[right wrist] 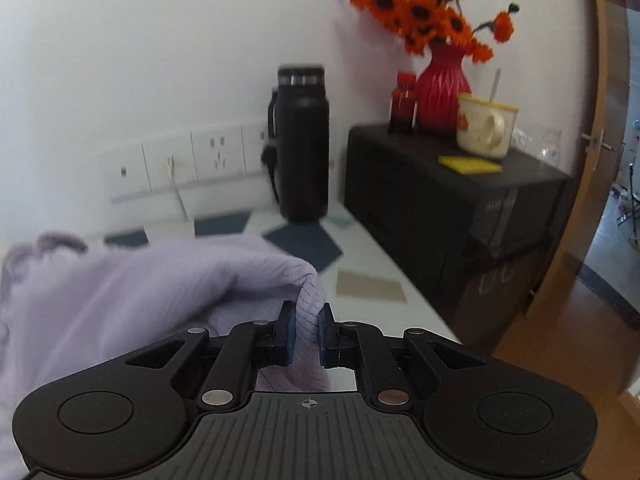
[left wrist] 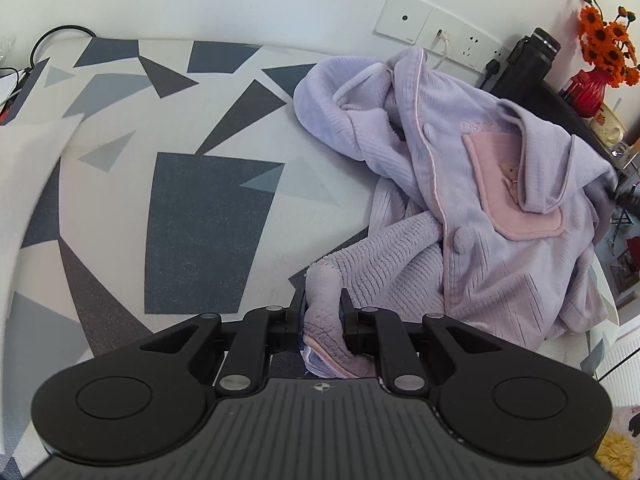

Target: Fold clothes

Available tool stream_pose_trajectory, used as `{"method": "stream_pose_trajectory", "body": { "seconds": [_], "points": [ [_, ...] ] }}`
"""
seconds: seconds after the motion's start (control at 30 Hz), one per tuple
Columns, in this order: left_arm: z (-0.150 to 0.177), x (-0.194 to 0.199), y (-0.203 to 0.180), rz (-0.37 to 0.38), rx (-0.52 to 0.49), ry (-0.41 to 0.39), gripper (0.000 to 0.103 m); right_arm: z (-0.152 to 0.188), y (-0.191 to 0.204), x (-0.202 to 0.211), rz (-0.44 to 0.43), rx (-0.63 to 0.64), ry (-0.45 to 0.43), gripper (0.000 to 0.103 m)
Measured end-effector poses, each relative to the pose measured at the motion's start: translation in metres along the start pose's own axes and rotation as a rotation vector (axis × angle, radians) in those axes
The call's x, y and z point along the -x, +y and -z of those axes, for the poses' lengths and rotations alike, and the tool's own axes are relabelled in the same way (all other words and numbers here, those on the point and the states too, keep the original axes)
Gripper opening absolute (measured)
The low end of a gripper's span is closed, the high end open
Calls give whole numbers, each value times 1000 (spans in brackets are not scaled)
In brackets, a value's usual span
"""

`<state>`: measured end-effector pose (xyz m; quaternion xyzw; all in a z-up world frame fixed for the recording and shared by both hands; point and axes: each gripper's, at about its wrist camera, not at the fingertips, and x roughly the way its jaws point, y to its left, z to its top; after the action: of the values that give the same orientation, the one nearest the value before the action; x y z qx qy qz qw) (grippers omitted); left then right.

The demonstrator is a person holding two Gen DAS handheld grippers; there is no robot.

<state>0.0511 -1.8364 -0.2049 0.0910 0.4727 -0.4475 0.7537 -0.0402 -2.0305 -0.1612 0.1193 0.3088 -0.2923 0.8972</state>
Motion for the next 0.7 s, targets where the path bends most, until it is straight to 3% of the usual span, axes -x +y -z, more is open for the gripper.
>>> {"method": "stream_pose_trajectory", "body": {
  "seconds": [0.1, 0.2, 0.3, 0.37, 0.4, 0.43, 0.57, 0.7],
  "points": [
    [1, -4, -2, -4, -10, 18, 15, 31, 14, -12, -19, 28, 75, 13],
    [0, -8, -4, -1, -13, 31, 15, 44, 27, -4, -20, 73, 76, 15],
    [0, -10, -6, 15, -17, 41, 15, 38, 25, 13, -27, 34, 39, 21],
    [0, -9, -8, 52, -17, 38, 15, 35, 19, 29, -75, -17, -9, 39],
    [-1, -8, -9, 92, -12, 37, 15, 30, 14, 38, -140, -47, -27, 60],
    [-2, -7, -11, 136, -8, 39, 15, 27, 12, 47, -207, -67, -39, 74],
    [-6, -12, -36, 257, -90, 74, 15, 22, 23, 62, -387, -69, 42, 78],
    [-1, -24, -69, 360, -191, 135, 15, 31, 47, 47, -389, -59, 120, 78]
  ]
}}
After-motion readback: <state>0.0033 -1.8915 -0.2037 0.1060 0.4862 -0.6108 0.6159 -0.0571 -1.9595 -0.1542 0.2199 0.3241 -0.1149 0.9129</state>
